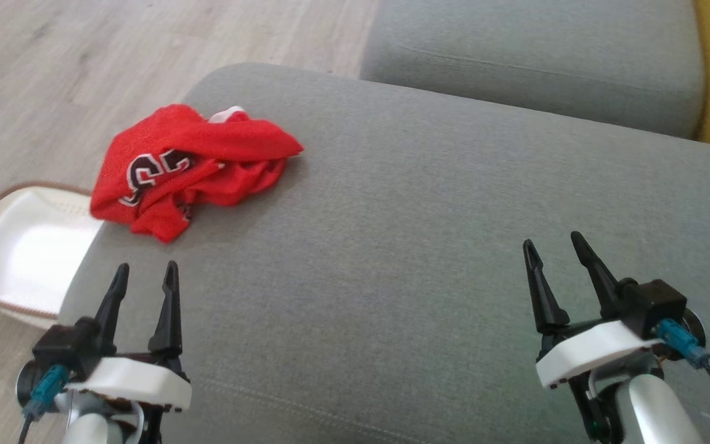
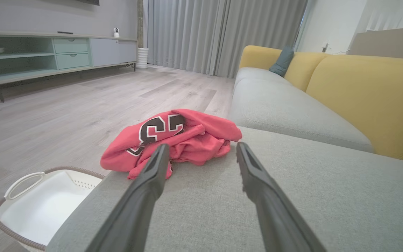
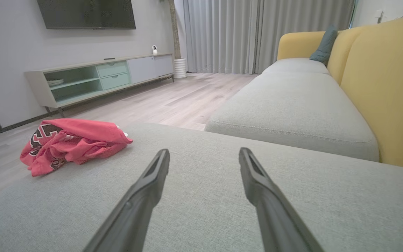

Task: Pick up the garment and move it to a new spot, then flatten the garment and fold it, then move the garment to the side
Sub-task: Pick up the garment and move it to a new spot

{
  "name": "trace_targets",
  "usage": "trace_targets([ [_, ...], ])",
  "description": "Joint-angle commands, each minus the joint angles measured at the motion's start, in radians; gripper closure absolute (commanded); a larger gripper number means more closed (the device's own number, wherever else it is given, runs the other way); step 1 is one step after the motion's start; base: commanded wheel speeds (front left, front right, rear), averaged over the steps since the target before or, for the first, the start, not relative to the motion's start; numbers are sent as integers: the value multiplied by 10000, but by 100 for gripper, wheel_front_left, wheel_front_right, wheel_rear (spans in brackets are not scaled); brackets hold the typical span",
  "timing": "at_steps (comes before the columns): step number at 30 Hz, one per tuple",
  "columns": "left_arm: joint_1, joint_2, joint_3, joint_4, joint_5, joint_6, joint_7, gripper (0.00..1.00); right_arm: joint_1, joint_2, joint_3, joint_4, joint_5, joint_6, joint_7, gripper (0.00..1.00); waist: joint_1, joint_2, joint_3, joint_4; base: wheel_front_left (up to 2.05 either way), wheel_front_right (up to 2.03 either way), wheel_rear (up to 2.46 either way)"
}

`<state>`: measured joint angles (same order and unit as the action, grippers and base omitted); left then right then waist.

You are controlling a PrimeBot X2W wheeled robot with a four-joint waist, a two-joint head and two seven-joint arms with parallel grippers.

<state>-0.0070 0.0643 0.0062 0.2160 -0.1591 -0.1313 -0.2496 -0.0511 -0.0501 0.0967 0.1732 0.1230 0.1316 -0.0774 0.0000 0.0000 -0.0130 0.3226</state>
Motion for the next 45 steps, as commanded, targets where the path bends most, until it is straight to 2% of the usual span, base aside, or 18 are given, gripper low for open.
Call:
trace_targets([
  [1, -505, 142, 286, -332, 78, 6, -122, 0, -363, -21, 246, -387, 13, -9, 17, 0, 0, 0, 40, 232, 0, 0, 0],
  [10, -517, 206, 282, -341, 22, 6, -122, 0, -382, -9, 227, -365, -6, -9, -45, 0, 0, 0, 116, 601, 0, 0, 0],
  [23, -790, 149, 351, -397, -110, 6, -122, 0, -557, -4, 225, -511, -42, -9, 32, 0, 0, 0, 611, 548, 0, 0, 0],
  [35, -2696, 77, 461, -45, -502, 6, -122, 0, -1284, -301, 184, -1406, -502, -9, 726, 0, 0, 0, 2595, 143, 0, 0, 0],
  [45, -5483, 677, 961, 1800, -1010, 6, -122, 0, -2306, -601, 314, -2166, -784, -9, 1194, 0, 0, 0, 4524, -236, 0, 0, 0],
])
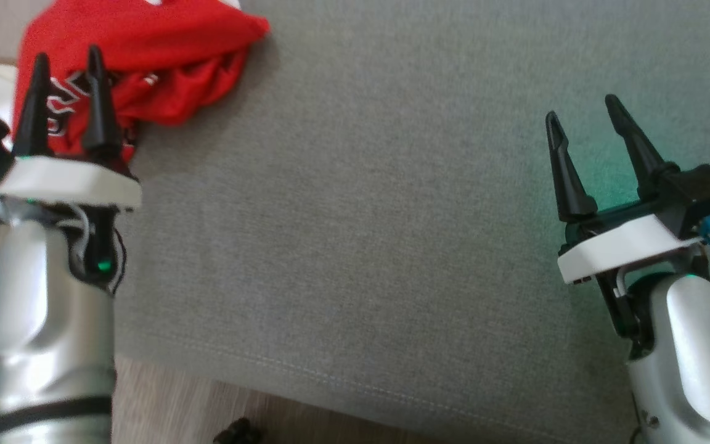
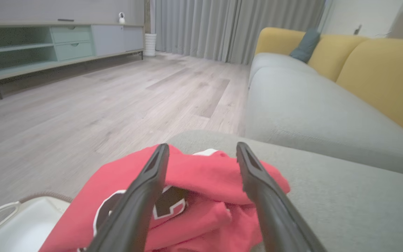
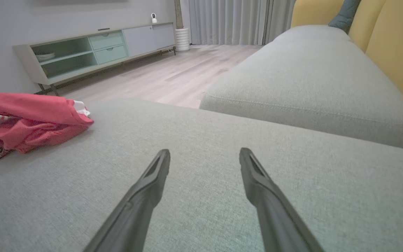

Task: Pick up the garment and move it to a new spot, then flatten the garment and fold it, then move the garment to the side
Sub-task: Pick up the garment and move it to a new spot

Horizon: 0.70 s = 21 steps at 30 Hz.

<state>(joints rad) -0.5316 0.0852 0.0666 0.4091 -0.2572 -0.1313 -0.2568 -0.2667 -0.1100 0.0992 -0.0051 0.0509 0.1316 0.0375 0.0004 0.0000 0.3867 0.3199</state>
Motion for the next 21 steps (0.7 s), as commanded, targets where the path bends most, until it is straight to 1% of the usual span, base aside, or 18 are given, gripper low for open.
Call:
trace_targets([
  [1, -468, 556, 373, 222, -51, 6, -49, 0, -208, -14, 292, -416, -81, -9, 64, 0, -4, 0, 656, -222, 0, 0, 0],
  [8, -1916, 1233, 543, 2878, -210, 6, -49, 0, -471, 2, 424, -397, -115, -9, 58, 0, -4, 0, 1166, -349, 0, 0, 0],
  [9, -2233, 1395, 488, 3551, -237, 6, -49, 0, -479, 16, 431, -358, -107, -9, 33, 0, -4, 0, 1206, -356, 0, 0, 0],
  [14, -3032, 1561, 88, 5272, -516, 6, -43, 0, -480, 39, 405, -286, -99, -9, 16, 0, -4, 0, 1246, -294, 0, 0, 0],
  [16, -3358, 1588, -154, 5896, -741, 6, 198, 0, -492, 46, 402, -258, -93, -9, 24, 0, -4, 0, 1227, -268, 0, 0, 0],
  [17, -3509, 1637, -267, 6121, -844, 6, 267, 33, -502, 52, 411, -245, -85, -9, 31, 0, -4, 0, 1213, -261, 0, 0, 0],
  [18, -3636, 1677, -402, 6355, -937, 6, 414, 59, -511, 57, 420, -231, -77, -9, 34, 0, -4, 0, 1186, -256, 0, 0, 0],
  [19, -3750, 1712, -515, 6536, -1035, 6, 515, 77, -517, 65, 426, -218, -71, -9, 39, 0, -4, 0, 1155, -250, 0, 0, 0],
  [20, -3854, 1753, -606, 6663, -1124, 6, 535, 100, -520, 74, 434, -206, -67, -9, 38, 0, -4, 0, 1119, -245, 0, 0, 0],
  [21, -3935, 1801, -703, 6766, -1195, 6, 526, 100, -519, 83, 446, -183, -55, -9, 26, 0, -4, 0, 1066, -251, 0, 0, 0],
])
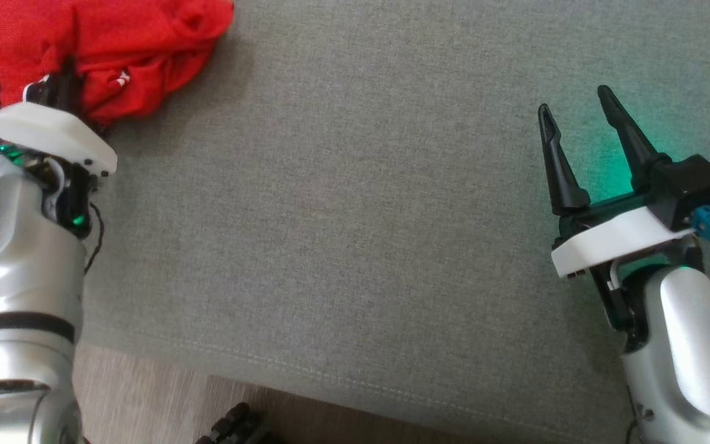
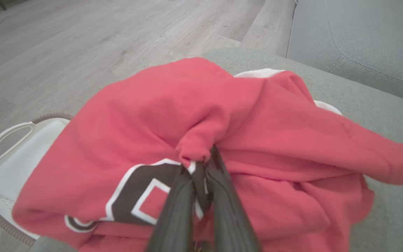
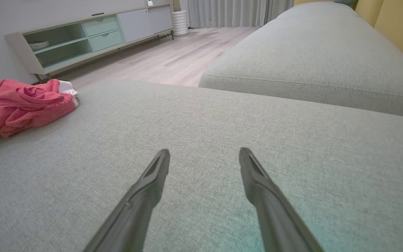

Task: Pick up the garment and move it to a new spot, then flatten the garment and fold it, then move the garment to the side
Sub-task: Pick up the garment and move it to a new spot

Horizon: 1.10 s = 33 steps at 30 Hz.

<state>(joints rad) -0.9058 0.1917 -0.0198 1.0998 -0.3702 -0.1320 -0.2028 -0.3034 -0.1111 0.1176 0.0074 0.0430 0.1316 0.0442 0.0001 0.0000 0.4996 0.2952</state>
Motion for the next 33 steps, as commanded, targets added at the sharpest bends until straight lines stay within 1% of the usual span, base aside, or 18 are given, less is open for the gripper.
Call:
trace_targets([
  [1, -296, 871, -39, -2, -140, 13, -103, 100, -139, 105, 274, -239, 68, -9, -88, 0, -1, 0, -207, -24, 0, 0, 0],
  [6, -478, 1254, -198, -93, -43, 16, -506, 100, 14, 160, 179, -80, 126, -9, -240, 0, -1, 0, -773, -63, 0, 0, 0],
  [9, -434, 1360, -77, -589, 12, 75, -577, 100, 164, 213, 82, 30, 163, -9, -356, 0, -1, 0, -1285, -105, 0, 0, 0],
  [10, -434, 1360, -77, -589, 12, 75, -577, 100, 164, 213, 82, 30, 163, -9, -356, 0, -1, 0, -1285, -105, 0, 0, 0],
  [13, -79, 1450, 99, -1601, 179, 202, -584, 100, 347, 282, 1, 121, 239, -9, -460, 0, -1, 0, -1844, -182, 0, 0, 0],
  [18, 934, 1398, 227, -3349, 551, 399, -587, 100, 729, 388, -88, 316, 397, -9, -644, 0, -1, 0, -2873, -383, 0, 0, 0],
  [25, 2560, 1216, -88, -5714, 942, 561, -554, 100, 1411, 514, -131, 430, 649, -9, -738, 0, -1, 0, -3997, -814, 0, 0, 0],
  [29, 3660, 1023, -316, -7418, 972, 761, -40, 100, 1694, 559, -109, 325, 739, -9, -697, 0, -1, 0, -4276, -1270, 0, 0, 0],
  [33, 4723, 684, -687, -9104, 960, 931, 557, 100, 1836, 585, -89, 124, 804, -9, -626, 0, -1, 0, -4251, -1867, 0, 0, 0],
])
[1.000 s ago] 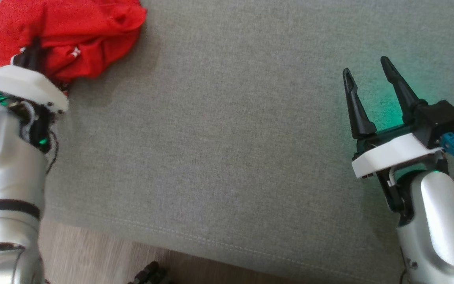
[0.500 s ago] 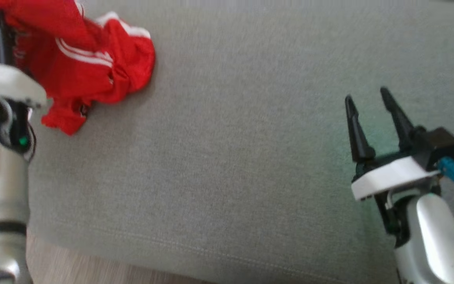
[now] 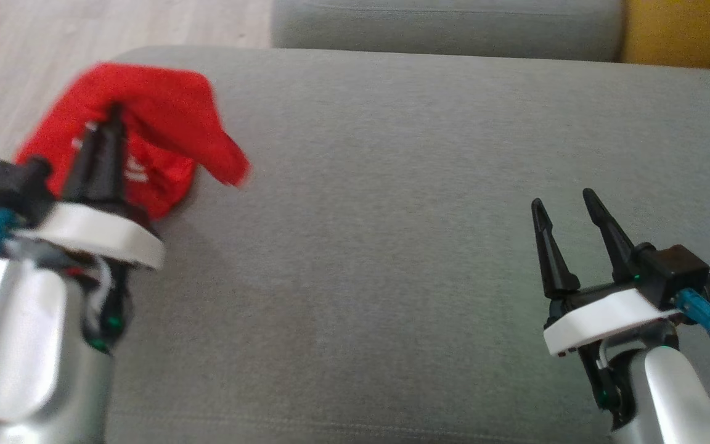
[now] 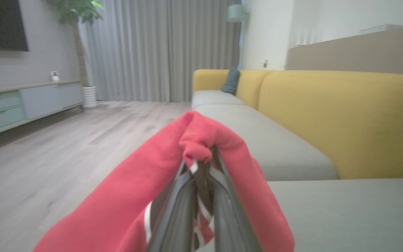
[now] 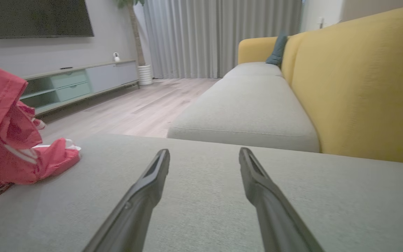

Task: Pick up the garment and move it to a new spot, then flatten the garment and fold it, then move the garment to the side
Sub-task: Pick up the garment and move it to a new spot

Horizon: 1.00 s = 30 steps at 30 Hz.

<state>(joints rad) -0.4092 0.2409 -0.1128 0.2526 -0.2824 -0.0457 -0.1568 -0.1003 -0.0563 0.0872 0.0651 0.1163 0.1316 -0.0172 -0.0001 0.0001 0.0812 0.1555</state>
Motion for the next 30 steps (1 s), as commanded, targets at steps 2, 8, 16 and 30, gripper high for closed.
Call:
trace_targets([
  [2, 159, -29, -50, -1277, 92, 103, 361, 100, -181, 45, 216, -564, 79, -9, 28, 0, 1, -1, 38, -811, 0, 0, 0],
  [8, 490, -659, -942, -1997, 0, -65, 784, 100, -323, 56, 297, -902, 118, -9, 89, 0, 1, -1, 612, -1979, 0, 0, 0],
  [16, -450, -1231, -1917, -1406, 39, -379, 748, 100, -629, 59, 386, -1021, 409, -9, -161, 0, 1, -1, 1528, -3776, 0, 0, 0],
  [30, -1386, -1698, -3556, 213, 17, -686, 422, 100, -823, 60, 279, -798, 896, -9, -897, 0, 1, -1, 2858, -4931, 0, 0, 0],
])
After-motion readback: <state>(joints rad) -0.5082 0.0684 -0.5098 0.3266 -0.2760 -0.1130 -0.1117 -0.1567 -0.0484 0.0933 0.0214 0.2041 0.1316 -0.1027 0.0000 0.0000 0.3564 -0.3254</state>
